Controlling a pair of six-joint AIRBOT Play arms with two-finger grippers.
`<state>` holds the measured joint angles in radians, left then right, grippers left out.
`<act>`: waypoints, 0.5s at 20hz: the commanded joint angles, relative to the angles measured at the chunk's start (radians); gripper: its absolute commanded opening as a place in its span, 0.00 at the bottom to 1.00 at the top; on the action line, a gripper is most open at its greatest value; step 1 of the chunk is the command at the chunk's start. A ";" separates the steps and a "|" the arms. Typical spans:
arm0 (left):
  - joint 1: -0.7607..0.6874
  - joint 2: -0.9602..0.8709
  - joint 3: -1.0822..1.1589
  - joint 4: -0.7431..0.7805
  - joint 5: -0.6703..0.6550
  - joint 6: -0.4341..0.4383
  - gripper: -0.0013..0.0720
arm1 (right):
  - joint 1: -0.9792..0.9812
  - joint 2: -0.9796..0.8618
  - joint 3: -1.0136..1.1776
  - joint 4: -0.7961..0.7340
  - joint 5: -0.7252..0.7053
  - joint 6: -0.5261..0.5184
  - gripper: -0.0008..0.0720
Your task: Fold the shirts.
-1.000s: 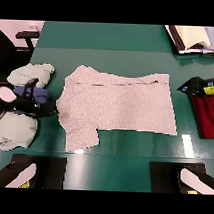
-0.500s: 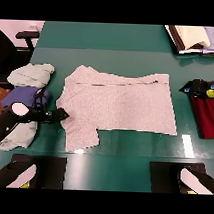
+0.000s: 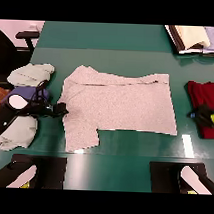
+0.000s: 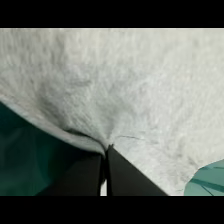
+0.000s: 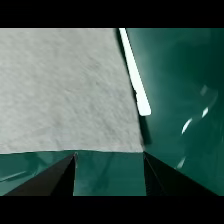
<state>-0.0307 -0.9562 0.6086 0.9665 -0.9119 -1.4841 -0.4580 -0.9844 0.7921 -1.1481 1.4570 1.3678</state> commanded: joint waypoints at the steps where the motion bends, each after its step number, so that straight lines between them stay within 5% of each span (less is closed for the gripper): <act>1: -0.002 0.001 0.052 -0.003 -0.013 0.019 0.05 | -0.175 -0.008 -0.197 -0.021 -0.019 0.000 0.68; 4: -0.002 0.001 0.052 -0.003 -0.014 0.019 0.05 | -0.190 -0.087 -0.274 0.069 -0.082 -0.003 0.59; 9: -0.002 0.001 0.052 -0.002 -0.014 0.019 0.05 | -0.039 -0.198 -0.288 0.222 -0.213 -0.019 0.59; 10: -0.002 0.001 0.052 -0.002 -0.016 0.019 0.05 | 0.013 -0.216 -0.280 0.222 -0.236 -0.019 0.47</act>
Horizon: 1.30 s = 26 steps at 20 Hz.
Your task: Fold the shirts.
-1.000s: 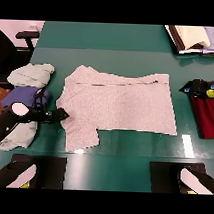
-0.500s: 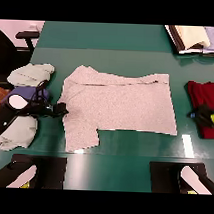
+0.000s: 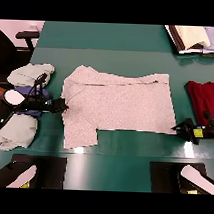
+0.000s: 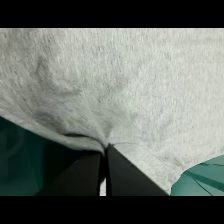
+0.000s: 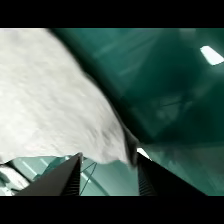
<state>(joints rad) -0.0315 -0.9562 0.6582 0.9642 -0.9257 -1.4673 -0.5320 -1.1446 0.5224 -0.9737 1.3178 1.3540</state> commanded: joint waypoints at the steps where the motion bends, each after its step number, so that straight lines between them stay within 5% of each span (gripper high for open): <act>1: -0.001 0.001 0.004 0.001 -0.011 0.006 0.05 | 0.132 -0.066 0.004 0.045 -0.107 -0.006 0.32; 3: -0.001 0.008 0.037 0.050 -0.081 0.012 0.05 | 0.212 -0.057 0.055 0.035 -0.106 -0.006 0.06; 4: -0.001 0.026 0.068 0.091 -0.116 0.009 0.05 | 0.247 -0.034 0.096 0.031 -0.098 -0.011 0.03; 9: 0.003 0.193 0.395 0.232 -0.226 -0.023 0.05 | 0.325 0.194 0.417 0.031 -0.025 -0.011 0.03; 16: 0.003 0.255 1.069 0.242 -0.216 -0.026 0.05 | 0.231 0.430 1.048 0.029 0.081 0.019 0.03; 21: 0.003 0.254 1.366 0.267 -0.207 -0.079 0.05 | 0.053 0.422 1.378 0.029 0.180 0.051 0.03; 26: 0.003 0.203 1.361 0.369 -0.324 -0.151 0.05 | 0.050 0.286 1.524 0.030 0.288 0.118 0.03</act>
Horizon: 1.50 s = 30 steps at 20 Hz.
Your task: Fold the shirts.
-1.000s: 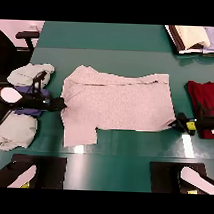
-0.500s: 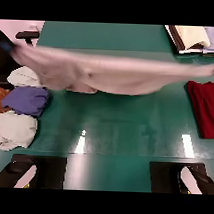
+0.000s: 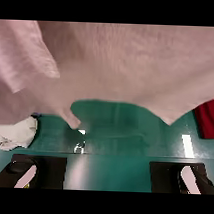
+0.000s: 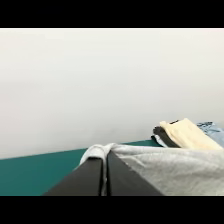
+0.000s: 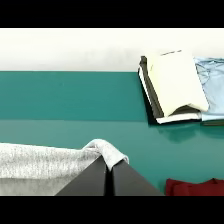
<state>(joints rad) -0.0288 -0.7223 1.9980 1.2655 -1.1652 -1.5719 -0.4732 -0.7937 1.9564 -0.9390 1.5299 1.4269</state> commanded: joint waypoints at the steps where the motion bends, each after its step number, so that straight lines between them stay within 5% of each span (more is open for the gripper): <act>1: 0.000 -0.068 -0.010 0.066 -0.130 -0.051 0.05 | 0.014 -0.098 0.079 -0.005 0.095 0.071 0.03; 4: 0.000 -0.183 -0.154 0.017 -0.214 -0.051 0.05 | 0.112 -0.193 -0.038 -0.023 0.154 0.100 0.03; 7: 0.000 -0.317 -0.368 -0.073 -0.211 -0.038 0.05 | 0.265 -0.309 -0.212 -0.230 0.165 0.129 0.03; 9: -0.002 -0.410 -0.500 -0.089 -0.146 -0.007 0.05 | 0.338 -0.407 -0.304 -0.343 0.157 0.147 0.03; 13: -0.002 -0.643 -0.583 -0.101 0.014 0.010 0.05 | 0.382 -0.657 -0.356 -0.338 0.066 0.146 0.03; 19: -0.002 -0.901 -0.464 -0.121 0.266 0.064 0.05 | 0.384 -0.975 -0.130 -0.335 -0.085 0.105 0.03; 24: -0.001 -0.944 -0.396 -0.112 0.211 0.102 0.05 | 0.385 -1.049 -0.031 -0.258 -0.055 0.020 0.03; 27: -0.002 -0.944 -0.425 -0.090 0.023 0.168 0.05 | 0.394 -0.988 -0.170 -0.261 -0.066 0.018 0.03; 30: -0.002 -0.944 -0.515 -0.090 -0.008 0.177 0.05 | 0.395 -0.899 -0.368 -0.260 -0.135 0.018 0.03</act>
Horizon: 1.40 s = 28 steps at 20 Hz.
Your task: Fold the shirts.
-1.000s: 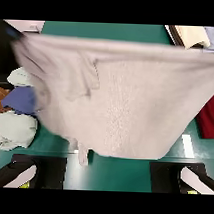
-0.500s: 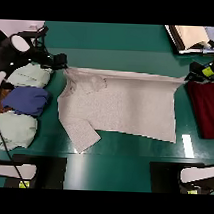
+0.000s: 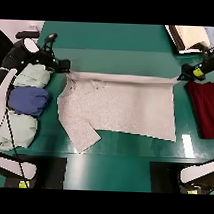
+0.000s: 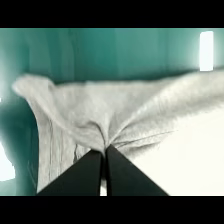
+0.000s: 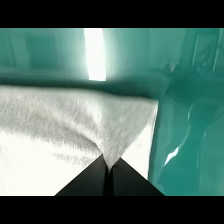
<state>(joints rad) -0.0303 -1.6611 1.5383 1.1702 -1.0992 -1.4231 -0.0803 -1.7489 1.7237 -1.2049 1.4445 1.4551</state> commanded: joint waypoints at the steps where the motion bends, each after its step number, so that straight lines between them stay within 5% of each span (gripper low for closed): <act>1: 0.000 -0.005 -0.092 0.005 -0.066 0.029 0.05 | 0.002 0.087 -0.199 0.007 -0.076 -0.010 0.03; 4: 0.000 -0.005 -0.141 0.013 -0.064 0.006 0.11 | 0.002 0.151 -0.319 0.009 -0.129 -0.010 0.03; 5: 0.000 -0.001 -0.141 0.012 -0.064 -0.003 0.57 | 0.002 0.163 -0.337 0.010 -0.129 -0.010 0.03; 6: 0.000 0.006 -0.140 0.009 -0.066 -0.026 0.80 | 0.002 0.174 -0.350 0.009 -0.128 -0.010 0.18; 7: 0.000 0.019 -0.140 0.006 -0.080 -0.035 0.63 | 0.000 0.190 -0.359 0.008 -0.122 -0.010 0.45; 11: 0.000 0.170 -0.227 0.087 -0.169 -0.042 0.60 | -0.041 0.339 -0.432 0.009 -0.064 -0.011 0.46; 16: 0.000 0.505 -0.660 0.138 -0.161 -0.100 0.60 | -0.092 0.604 -0.645 0.014 -0.057 -0.033 0.58; 21: 0.000 0.724 -0.978 0.002 -0.093 -0.144 0.60 | -0.092 0.718 -0.750 0.104 -0.096 -0.035 0.58; 28: 0.000 0.730 -1.109 -0.181 0.103 -0.140 0.60 | -0.047 0.723 -0.737 0.114 -0.098 -0.035 0.58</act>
<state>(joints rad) -0.0299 -0.9421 0.4801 1.0603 -1.0863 -1.5608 -0.1463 -1.0340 0.9894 -1.0988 1.3491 1.4193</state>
